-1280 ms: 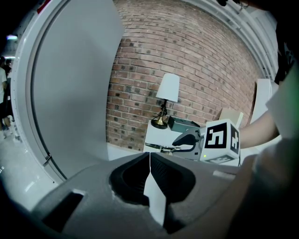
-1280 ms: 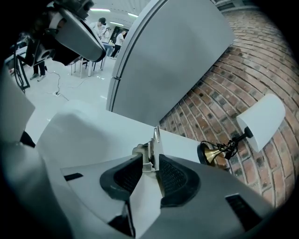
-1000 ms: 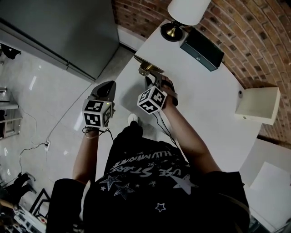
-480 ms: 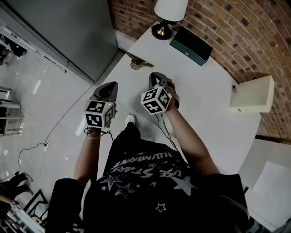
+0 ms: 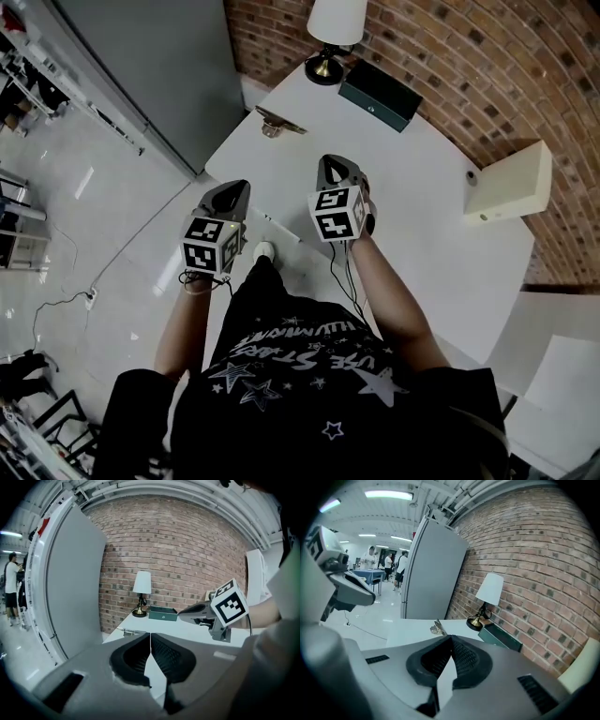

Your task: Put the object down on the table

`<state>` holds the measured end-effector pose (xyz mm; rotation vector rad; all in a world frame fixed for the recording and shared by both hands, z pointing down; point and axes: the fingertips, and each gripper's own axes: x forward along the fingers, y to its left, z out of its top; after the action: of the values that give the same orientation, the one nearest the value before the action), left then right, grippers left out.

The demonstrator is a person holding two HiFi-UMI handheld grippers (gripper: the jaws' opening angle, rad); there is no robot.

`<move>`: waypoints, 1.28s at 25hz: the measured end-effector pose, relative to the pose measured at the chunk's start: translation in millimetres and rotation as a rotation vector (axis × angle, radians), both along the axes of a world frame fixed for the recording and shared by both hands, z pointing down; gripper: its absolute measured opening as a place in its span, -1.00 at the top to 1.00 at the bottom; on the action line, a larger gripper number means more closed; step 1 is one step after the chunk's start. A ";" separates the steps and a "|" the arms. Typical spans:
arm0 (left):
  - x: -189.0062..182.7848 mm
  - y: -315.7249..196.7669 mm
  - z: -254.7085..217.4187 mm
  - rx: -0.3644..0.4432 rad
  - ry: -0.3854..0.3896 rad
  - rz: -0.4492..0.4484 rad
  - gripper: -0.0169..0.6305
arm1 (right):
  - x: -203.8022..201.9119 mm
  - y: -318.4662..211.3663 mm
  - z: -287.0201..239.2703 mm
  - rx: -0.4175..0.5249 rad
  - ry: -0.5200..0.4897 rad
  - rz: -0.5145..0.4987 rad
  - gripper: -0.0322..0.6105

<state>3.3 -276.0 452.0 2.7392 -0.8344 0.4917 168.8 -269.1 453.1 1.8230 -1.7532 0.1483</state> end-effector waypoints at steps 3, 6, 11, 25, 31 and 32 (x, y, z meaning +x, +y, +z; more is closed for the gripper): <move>0.2 28.4 4.7 -0.011 0.003 -0.003 0.88 | 0.7 28.9 -3.7 0.016 -0.016 0.004 0.89; 3.7 55.1 5.3 -0.014 0.017 -0.013 0.88 | 3.6 60.3 -6.3 0.027 -0.028 0.006 0.89; 11.6 104.3 3.8 -0.007 0.009 -0.011 0.88 | 12.6 115.8 -4.2 0.016 -0.058 0.004 0.89; 12.5 221.1 16.9 -0.036 -0.034 -0.051 0.88 | 13.6 220.6 20.0 -0.013 -0.135 -0.087 0.89; 8.2 237.3 23.4 -0.046 -0.052 -0.080 0.88 | 14.8 236.2 25.7 -0.013 -0.189 -0.089 0.89; 7.9 238.7 24.4 -0.046 -0.053 -0.084 0.88 | 14.5 238.0 25.7 -0.011 -0.196 -0.092 0.89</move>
<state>11.2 -37.3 476.5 2.6475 -0.9349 0.5612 183.3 -31.1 478.7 1.7665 -1.9620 0.3081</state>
